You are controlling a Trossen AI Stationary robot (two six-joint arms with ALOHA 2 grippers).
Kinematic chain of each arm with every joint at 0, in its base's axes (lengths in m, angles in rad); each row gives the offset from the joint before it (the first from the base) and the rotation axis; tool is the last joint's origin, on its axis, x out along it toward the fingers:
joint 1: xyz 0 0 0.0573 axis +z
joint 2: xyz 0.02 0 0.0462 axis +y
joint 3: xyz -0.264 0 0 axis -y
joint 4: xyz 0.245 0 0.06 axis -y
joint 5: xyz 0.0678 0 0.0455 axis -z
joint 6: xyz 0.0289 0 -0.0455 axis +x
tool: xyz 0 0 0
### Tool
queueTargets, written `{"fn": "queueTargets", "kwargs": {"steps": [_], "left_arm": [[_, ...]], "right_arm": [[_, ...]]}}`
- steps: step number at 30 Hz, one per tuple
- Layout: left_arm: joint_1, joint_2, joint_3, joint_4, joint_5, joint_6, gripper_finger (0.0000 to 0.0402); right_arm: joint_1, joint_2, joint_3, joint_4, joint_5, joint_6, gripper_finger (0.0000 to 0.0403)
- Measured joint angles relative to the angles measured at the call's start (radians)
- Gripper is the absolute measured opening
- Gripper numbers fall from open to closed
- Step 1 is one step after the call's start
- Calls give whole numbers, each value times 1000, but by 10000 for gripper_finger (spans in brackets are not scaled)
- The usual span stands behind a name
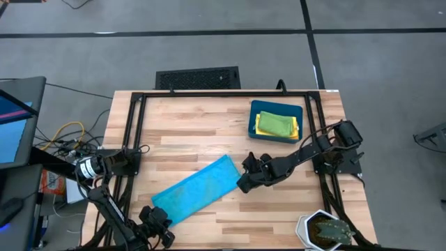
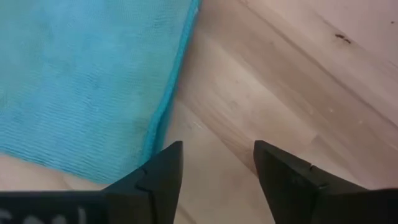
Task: Fold microfiber towels
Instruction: Fold the blue microfiber cloth
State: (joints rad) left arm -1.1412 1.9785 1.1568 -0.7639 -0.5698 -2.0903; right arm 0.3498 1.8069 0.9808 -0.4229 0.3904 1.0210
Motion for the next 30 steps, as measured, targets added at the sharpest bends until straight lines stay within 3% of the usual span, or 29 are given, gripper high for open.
{"fn": "queueTargets", "kwargs": {"steps": [5,8,10,13,16,20,24,26,30], "left_arm": [[5,-21,-2,-10,11,-16,0],[23,-69,-4,-79,26,35,0],[48,-92,-1,-129,90,135,0],[105,-90,-4,-206,199,299,0],[149,-94,-3,-213,196,344,0],[160,-149,-1,-212,72,290,0],[136,-208,-1,-261,37,211,0],[118,-225,-1,-263,-56,148,0],[111,-217,-1,-207,-361,51,0]], "right_arm": [[-5,-14,-4,-24,11,-7,219],[4,-96,-3,-33,93,-8,219],[22,-146,-3,-25,168,-10,219],[46,-179,-3,91,221,-99,219],[38,-154,-2,268,171,-244,218],[-5,-49,-3,476,87,-360,204],[-13,22,-3,568,52,-372,175],[25,46,-6,584,125,-376,154],[121,46,-80,673,327,-348,104]]}}
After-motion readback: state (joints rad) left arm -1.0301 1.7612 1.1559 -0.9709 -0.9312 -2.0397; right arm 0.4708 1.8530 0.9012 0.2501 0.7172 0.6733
